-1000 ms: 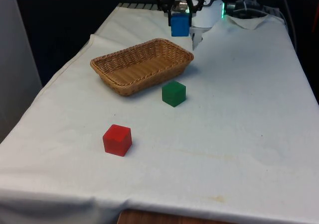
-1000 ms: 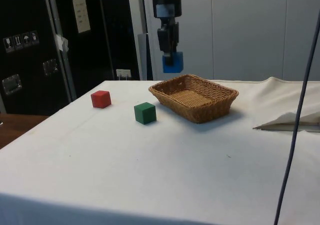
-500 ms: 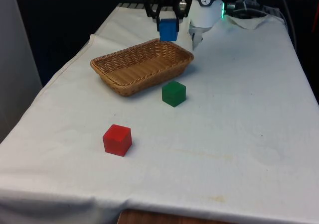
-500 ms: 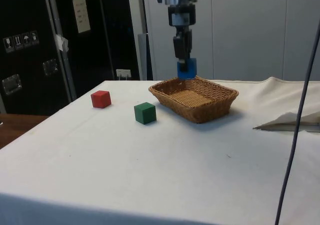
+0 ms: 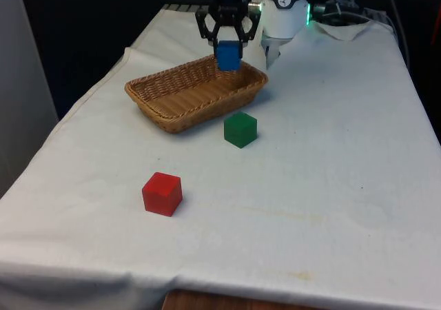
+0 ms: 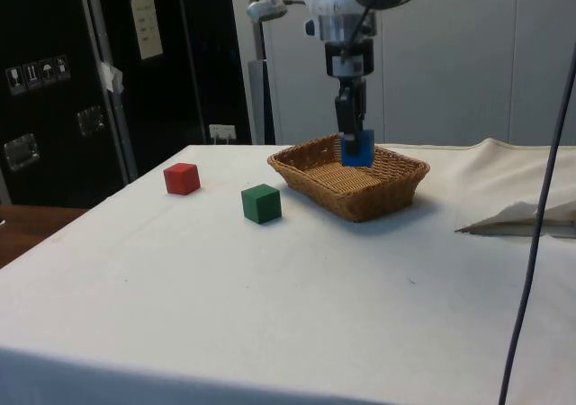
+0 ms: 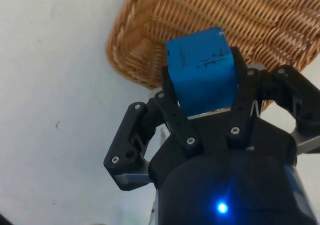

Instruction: Pick up exactly two blocks and place them into the basket.

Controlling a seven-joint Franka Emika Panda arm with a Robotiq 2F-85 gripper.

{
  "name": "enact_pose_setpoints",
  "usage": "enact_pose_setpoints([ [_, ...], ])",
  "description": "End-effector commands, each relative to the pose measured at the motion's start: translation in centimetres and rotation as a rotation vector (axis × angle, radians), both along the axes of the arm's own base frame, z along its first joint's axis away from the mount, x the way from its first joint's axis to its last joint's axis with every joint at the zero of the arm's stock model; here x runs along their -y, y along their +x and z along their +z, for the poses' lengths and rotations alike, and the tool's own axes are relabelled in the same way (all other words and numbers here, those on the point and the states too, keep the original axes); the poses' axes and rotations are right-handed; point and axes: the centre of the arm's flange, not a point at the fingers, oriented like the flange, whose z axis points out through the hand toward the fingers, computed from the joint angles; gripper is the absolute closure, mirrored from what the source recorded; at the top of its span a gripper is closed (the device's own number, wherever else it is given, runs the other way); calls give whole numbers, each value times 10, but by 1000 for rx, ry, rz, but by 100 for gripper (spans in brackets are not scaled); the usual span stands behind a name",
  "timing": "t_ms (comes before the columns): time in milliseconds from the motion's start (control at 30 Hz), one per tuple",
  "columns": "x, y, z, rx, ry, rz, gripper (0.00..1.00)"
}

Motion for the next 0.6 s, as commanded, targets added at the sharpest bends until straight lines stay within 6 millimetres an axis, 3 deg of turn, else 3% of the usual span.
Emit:
enact_pose_setpoints([
  [0,1,-1,-3,1,-3,-3,99],
  [233,19,-8,-27,12,-30,-34,99],
  [567,25,-9,-43,22,-46,-78,99],
])
